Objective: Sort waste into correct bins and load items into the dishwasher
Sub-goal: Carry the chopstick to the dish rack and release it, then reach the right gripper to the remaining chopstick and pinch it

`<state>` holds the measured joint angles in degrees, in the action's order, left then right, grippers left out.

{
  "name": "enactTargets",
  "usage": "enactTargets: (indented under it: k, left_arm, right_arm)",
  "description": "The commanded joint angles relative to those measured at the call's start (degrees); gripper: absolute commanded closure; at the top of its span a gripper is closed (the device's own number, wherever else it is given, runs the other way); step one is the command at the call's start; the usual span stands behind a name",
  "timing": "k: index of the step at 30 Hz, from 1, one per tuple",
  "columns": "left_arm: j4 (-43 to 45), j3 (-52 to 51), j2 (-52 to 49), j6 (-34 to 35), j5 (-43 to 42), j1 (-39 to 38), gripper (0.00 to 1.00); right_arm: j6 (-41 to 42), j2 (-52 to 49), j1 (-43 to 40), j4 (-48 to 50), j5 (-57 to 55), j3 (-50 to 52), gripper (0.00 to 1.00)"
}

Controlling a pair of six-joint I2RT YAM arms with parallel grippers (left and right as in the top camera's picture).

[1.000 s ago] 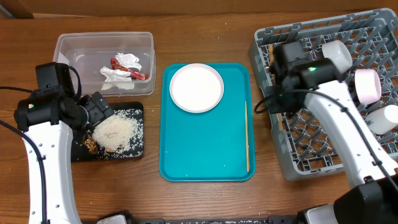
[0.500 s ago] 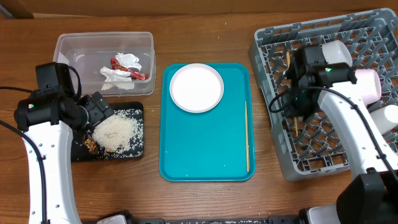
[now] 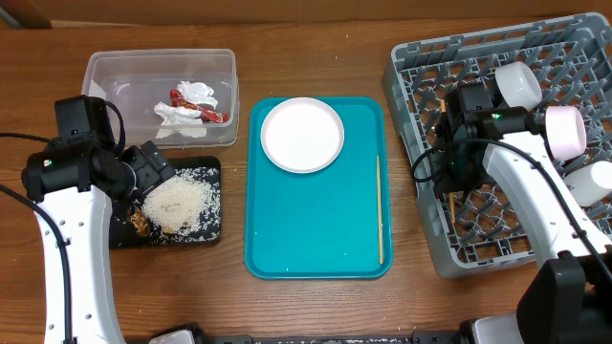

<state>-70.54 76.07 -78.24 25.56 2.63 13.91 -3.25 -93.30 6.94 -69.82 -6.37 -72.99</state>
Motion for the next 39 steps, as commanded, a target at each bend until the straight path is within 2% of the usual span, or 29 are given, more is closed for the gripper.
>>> enactTargets:
  k: [1,3,14,20,25,28,39]
  left_arm:
    - [0.07,0.55,0.66,0.20,0.50,0.24,0.00]
    - [0.07,0.55,0.66,0.20,0.50,0.24,0.00]
    - [0.07,0.55,0.66,0.20,0.50,0.24,0.00]
    - [0.07,0.55,0.66,0.20,0.50,0.24,0.00]
    - [0.07,0.55,0.66,0.20,0.50,0.24,0.00]
    - [0.07,0.55,0.66,0.22,0.50,0.24,0.00]
    - [0.07,0.55,0.66,0.20,0.50,0.24,0.00]
  right_arm:
    - [0.02,0.00,0.07,0.31,0.04,0.13,0.80]
    - [0.22,0.00,0.07,0.33,0.04,0.13,0.72]
    - [0.59,0.02,0.07,0.31,0.02,-0.11,0.67]
    - [2.64,0.55,0.17,-1.22,0.46,-8.09,0.62]
    - [3.52,0.63,0.85,-1.36,13.31,-15.32,0.59]
    - [5.29,0.22,2.27,-0.96,18.43,-15.02,0.59]
    - [9.79,-2.71,12.76,5.60,17.81,-2.47,0.56]
